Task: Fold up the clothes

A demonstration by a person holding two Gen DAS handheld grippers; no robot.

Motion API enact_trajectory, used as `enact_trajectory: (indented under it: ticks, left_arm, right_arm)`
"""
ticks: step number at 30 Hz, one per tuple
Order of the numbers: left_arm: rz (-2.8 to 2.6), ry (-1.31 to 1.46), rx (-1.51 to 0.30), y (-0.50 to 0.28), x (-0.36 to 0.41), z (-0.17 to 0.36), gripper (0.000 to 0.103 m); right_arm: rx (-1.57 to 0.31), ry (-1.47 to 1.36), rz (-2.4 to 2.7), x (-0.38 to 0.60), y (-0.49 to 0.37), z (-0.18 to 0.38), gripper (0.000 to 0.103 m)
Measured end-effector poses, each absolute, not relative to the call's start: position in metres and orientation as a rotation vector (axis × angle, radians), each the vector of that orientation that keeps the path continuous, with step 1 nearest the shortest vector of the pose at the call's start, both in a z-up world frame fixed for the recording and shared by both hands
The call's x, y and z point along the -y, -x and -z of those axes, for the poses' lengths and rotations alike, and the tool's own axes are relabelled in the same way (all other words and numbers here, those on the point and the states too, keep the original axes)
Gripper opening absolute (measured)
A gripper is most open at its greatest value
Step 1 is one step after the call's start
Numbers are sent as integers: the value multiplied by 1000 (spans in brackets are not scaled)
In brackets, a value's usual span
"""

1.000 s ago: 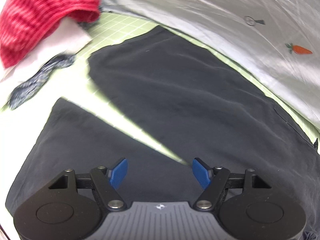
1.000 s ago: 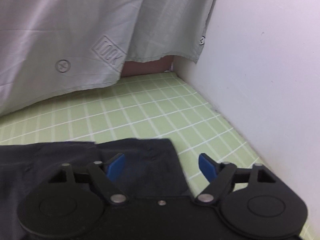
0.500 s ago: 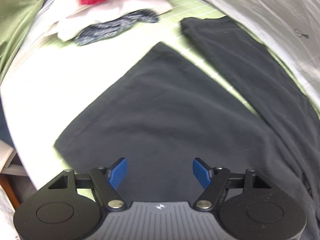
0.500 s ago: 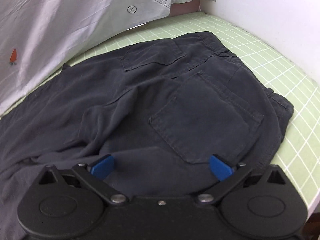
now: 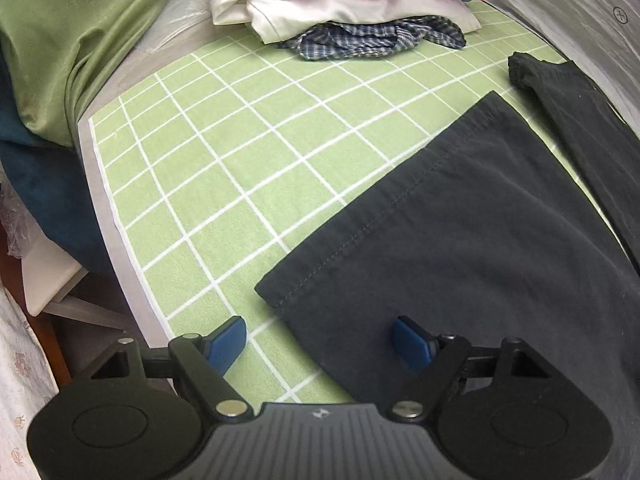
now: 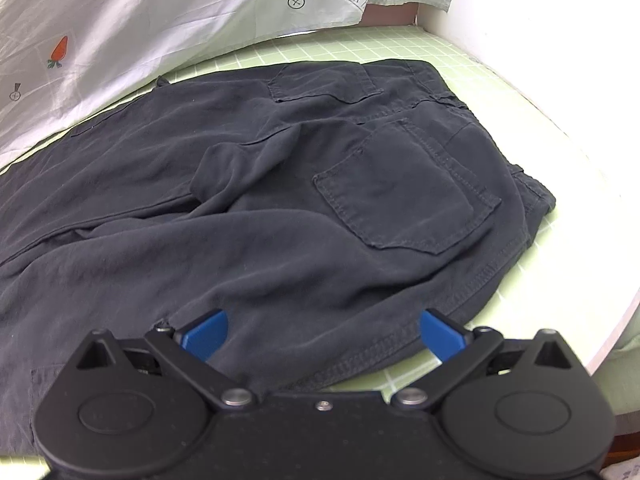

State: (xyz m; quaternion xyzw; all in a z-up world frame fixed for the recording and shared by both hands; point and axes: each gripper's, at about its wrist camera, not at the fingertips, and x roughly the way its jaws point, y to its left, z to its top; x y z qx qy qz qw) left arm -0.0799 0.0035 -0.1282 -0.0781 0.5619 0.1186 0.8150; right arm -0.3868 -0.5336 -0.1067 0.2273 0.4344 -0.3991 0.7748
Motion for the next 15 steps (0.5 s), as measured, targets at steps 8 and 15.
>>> enact_trajectory:
  ticks: [8, 15]
  left_arm:
    - [-140, 144, -1150, 78, 6, 122, 6]
    - [-205, 268, -1132, 73, -45, 121, 6]
  right_arm:
    - [-935, -514, 884, 525, 393, 107, 103]
    - [-910, -546, 928, 528, 407, 105, 103]
